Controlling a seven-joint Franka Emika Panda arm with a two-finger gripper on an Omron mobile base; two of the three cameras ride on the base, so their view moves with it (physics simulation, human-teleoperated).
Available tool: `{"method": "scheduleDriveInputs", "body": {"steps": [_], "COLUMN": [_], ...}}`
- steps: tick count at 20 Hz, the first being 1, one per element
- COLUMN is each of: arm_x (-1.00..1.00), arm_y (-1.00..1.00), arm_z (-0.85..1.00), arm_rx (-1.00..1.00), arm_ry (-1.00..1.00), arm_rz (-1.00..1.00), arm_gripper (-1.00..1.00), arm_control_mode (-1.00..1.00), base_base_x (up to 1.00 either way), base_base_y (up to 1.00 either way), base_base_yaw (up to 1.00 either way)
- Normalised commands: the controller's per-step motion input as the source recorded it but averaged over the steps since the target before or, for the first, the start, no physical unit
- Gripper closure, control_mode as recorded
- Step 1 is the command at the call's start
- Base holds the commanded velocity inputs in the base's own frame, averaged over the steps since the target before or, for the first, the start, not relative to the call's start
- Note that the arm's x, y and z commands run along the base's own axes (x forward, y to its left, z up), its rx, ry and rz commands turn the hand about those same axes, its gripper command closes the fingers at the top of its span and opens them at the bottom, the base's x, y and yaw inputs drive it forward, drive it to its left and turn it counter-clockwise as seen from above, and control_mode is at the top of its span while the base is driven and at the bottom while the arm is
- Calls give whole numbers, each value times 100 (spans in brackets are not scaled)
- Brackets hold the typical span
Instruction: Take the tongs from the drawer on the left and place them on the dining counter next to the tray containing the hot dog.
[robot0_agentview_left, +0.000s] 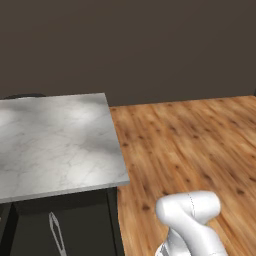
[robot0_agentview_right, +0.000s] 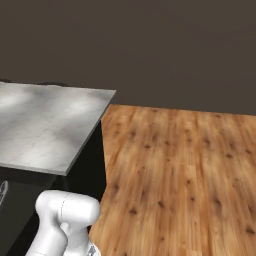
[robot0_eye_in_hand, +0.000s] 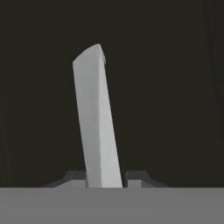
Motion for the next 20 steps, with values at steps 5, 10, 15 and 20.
{"method": "scheduleDriveInputs", "body": {"steps": [5,10,15,20], "arm_x": [-100,-100,-95,-61], "arm_y": [-24,-32,-46,-38], "arm_z": [-17,-5,26,43], "arm_rx": [5,9,15,11], "arm_ry": [0,1,1,0], "arm_rz": [-4,-7,-19,-13], "arm_gripper": [-100,-100,-100,-100], "arm_control_mode": [-100,-100,-100,-100], "base_base_x": [0,0,0,0], "base_base_y": [0,0,0,0], "base_base_yaw": [0,0,0,0]}}
